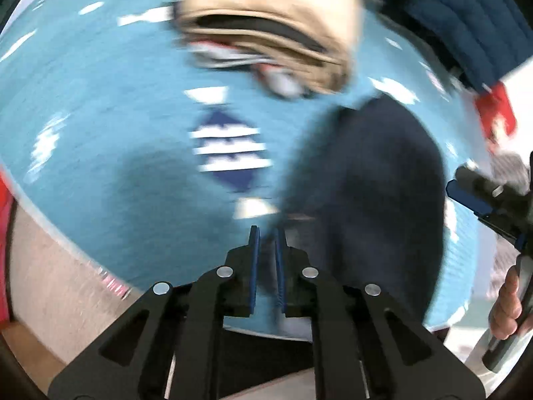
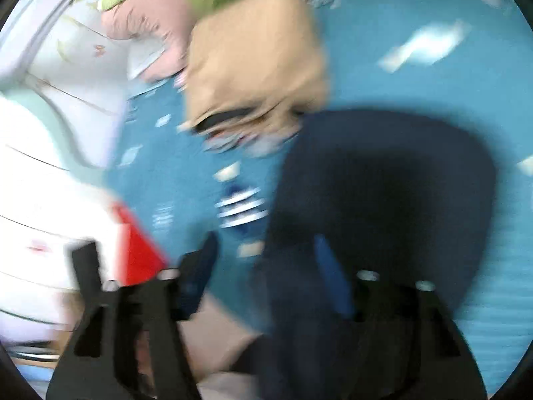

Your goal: Fold large clothes

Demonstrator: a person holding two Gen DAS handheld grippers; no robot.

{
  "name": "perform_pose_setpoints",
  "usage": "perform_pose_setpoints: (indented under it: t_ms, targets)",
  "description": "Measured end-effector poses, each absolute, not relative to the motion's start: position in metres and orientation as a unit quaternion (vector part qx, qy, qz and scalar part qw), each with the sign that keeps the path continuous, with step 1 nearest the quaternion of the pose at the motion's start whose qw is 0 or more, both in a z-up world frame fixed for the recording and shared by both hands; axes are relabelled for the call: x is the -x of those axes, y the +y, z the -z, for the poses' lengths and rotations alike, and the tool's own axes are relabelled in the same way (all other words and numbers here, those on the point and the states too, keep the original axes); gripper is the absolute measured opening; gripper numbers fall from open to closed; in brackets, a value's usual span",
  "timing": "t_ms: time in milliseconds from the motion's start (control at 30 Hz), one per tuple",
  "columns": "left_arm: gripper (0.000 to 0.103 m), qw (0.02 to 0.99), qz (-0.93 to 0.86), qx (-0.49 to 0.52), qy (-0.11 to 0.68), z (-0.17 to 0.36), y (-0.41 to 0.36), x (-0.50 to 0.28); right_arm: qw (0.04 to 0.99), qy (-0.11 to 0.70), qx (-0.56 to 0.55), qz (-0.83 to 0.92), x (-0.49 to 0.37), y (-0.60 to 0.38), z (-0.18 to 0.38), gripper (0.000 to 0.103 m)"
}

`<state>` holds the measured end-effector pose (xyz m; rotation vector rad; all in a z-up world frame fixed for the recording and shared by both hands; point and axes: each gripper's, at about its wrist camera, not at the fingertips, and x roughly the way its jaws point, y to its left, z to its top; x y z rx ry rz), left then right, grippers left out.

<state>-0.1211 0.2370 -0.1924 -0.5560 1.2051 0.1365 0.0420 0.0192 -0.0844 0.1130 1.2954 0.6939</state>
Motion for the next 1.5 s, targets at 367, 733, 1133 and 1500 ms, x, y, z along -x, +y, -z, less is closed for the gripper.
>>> perform_pose_setpoints:
  t_ms: [367, 733, 1133, 1500]
  targets:
    - [0.008, 0.722, 0.106, 0.1, 0.677, 0.277, 0.135, 0.083, 0.551, 0.798, -0.118, -0.212, 0.047, -0.032, 0.196, 0.01]
    - [0.009, 0.683, 0.261, -0.037, 0.681, 0.249, 0.142, 0.084, 0.566, 0.783, -0.232, -0.114, 0.096, -0.02, 0.193, 0.01]
    - [0.002, 0.621, 0.319, -0.037, 0.715, 0.298, 0.103, 0.097, 0.614, 0.766, -0.19, -0.013, 0.083, -0.028, 0.213, 0.011]
    - [0.003, 0.777, 0.142, 0.03, 0.613, 0.191, 0.123, 0.073, 0.728, 0.663, -0.08, -0.156, 0.012, -0.013, 0.124, 0.013]
